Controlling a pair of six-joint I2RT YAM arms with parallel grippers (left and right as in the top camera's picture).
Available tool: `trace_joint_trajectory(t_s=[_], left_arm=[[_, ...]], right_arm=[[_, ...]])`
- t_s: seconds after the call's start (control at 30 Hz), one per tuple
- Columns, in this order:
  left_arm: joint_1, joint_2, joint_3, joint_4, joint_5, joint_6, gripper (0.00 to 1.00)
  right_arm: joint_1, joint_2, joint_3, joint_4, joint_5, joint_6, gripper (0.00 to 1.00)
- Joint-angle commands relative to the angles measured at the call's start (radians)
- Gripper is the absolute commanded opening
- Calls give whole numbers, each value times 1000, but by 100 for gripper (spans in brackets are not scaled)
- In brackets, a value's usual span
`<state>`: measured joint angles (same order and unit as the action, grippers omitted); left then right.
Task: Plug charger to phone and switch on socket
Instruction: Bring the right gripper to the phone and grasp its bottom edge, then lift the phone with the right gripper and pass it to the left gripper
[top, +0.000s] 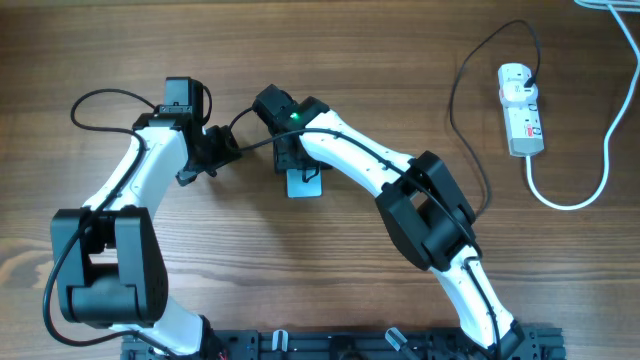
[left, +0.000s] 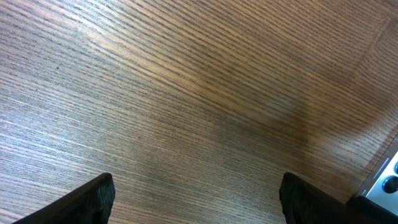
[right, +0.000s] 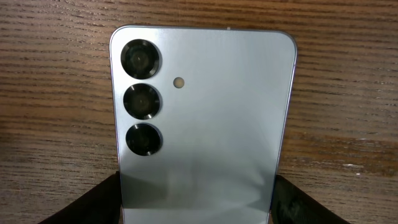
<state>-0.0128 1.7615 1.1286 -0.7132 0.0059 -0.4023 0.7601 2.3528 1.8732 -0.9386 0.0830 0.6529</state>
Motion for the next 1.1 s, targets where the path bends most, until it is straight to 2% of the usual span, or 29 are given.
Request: trace_joint_trajectory(t_s=[0.0, 0.2, 0.53, 0.87, 1.07], left_arm=[[5, -13, -3, 2, 8, -3, 85], [5, -13, -3, 3, 8, -2, 85], [5, -13, -3, 9, 8, -2, 85], [5, -13, -3, 9, 8, -2, 85], [5, -13, -3, 9, 8, -2, 85]], right_arm=[[4, 49, -18, 4, -39, 2, 62], [-35, 11, -18, 10, -101, 2, 54], [-91, -40, -18, 8, -237, 0, 52], [-221, -40, -18, 16, -648, -156, 51], [-311, -40, -18, 108, -917, -209, 51]])
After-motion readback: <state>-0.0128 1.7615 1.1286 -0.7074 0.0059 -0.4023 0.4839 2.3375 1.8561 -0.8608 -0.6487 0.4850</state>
